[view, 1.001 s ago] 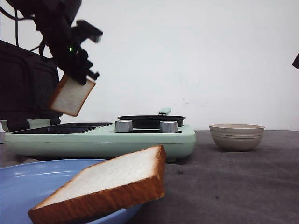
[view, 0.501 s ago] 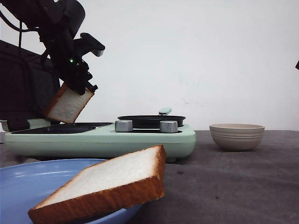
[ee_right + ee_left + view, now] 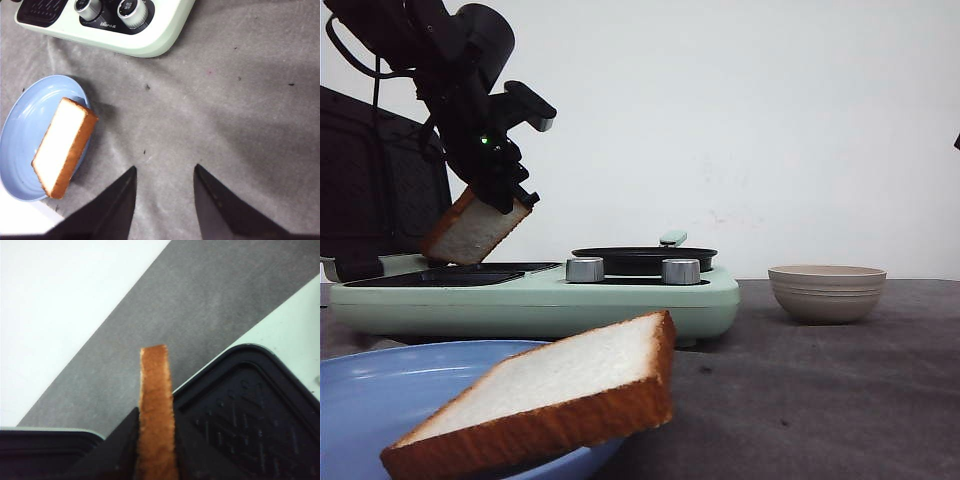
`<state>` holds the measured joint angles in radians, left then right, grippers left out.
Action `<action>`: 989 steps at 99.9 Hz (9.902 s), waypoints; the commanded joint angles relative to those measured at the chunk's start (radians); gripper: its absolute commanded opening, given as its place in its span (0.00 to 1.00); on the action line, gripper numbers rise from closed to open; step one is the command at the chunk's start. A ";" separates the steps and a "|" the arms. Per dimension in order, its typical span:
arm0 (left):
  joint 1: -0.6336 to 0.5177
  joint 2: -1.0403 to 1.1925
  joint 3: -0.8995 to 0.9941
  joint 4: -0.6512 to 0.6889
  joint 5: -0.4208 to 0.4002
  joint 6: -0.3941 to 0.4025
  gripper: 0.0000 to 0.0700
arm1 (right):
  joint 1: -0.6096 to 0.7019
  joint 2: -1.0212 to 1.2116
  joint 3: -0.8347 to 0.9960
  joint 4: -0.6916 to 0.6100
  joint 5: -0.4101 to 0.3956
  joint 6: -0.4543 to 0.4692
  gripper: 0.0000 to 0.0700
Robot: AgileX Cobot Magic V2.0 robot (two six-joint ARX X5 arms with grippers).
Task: Make breakfast with bread and shrimp
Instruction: 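Lower the bread onto the farther press plate and open the left gripper, then raise the left gripper away from the press, then reach the right gripper to the remaining bread slice on the plate and grasp it, then lift the bread with the right gripper and carry it over the press, then lower the bread onto the nearer press plate and open the right gripper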
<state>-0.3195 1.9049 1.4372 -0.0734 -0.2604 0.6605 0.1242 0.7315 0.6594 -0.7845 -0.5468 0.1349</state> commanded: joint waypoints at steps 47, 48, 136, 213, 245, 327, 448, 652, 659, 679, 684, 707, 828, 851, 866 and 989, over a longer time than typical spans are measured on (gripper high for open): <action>-0.006 0.029 0.027 0.006 0.033 -0.123 0.41 | 0.003 0.004 0.014 0.002 -0.002 -0.015 0.31; -0.006 0.029 0.027 0.006 0.035 -0.125 0.41 | 0.003 0.004 0.014 0.002 -0.002 -0.015 0.31; -0.008 -0.006 0.027 0.006 0.113 -0.307 0.41 | 0.003 0.004 0.014 0.001 -0.002 -0.015 0.31; -0.007 -0.486 0.027 -0.224 0.110 -0.393 0.40 | 0.003 0.004 0.014 0.049 -0.003 -0.014 0.31; -0.007 -0.614 0.027 -0.503 0.108 -0.482 0.39 | 0.003 0.004 0.014 0.048 -0.008 -0.003 0.31; 0.113 -0.940 -0.164 -0.577 0.343 -0.610 0.47 | 0.004 0.004 0.014 0.112 -0.051 0.053 0.31; 0.190 -1.449 -0.734 -0.539 0.366 -0.654 0.57 | 0.465 0.393 -0.345 0.843 -0.290 0.590 0.50; 0.190 -1.449 -0.734 -0.536 0.367 -0.654 0.57 | 0.641 0.764 -0.337 1.519 -0.266 0.904 0.00; 0.190 -1.449 -0.734 -0.535 0.367 -0.653 0.57 | 0.640 0.764 -0.337 1.535 -0.280 0.909 0.00; 0.190 -1.449 -0.734 -0.535 0.366 -0.654 0.57 | 0.639 0.763 -0.336 1.587 -0.288 0.952 0.00; 0.190 -1.449 -0.734 -0.535 0.366 -0.654 0.57 | 0.639 0.763 -0.336 1.609 -0.288 0.964 0.00; 0.190 -1.449 -0.734 -0.533 0.366 -0.654 0.57 | 0.639 0.763 -0.282 1.685 -0.292 1.039 0.00; 0.190 -1.449 -0.734 -0.522 0.366 -0.674 0.57 | 0.545 1.062 0.678 0.837 -0.278 0.628 0.00; 0.190 -1.449 -0.734 -0.522 0.366 -0.678 0.57 | 0.544 1.211 0.808 0.832 -0.296 0.648 0.00; 0.190 -1.449 -0.734 -0.522 0.366 -0.681 0.57 | 0.544 1.287 0.867 0.837 -0.294 0.664 0.00; 0.190 -1.449 -0.734 -0.525 0.366 -0.681 0.57 | 0.593 1.424 0.911 0.823 -0.208 0.697 0.00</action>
<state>-0.1291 0.4549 0.6979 -0.6060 0.1043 -0.0151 0.7105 2.1231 1.5517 0.0532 -0.7578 0.8127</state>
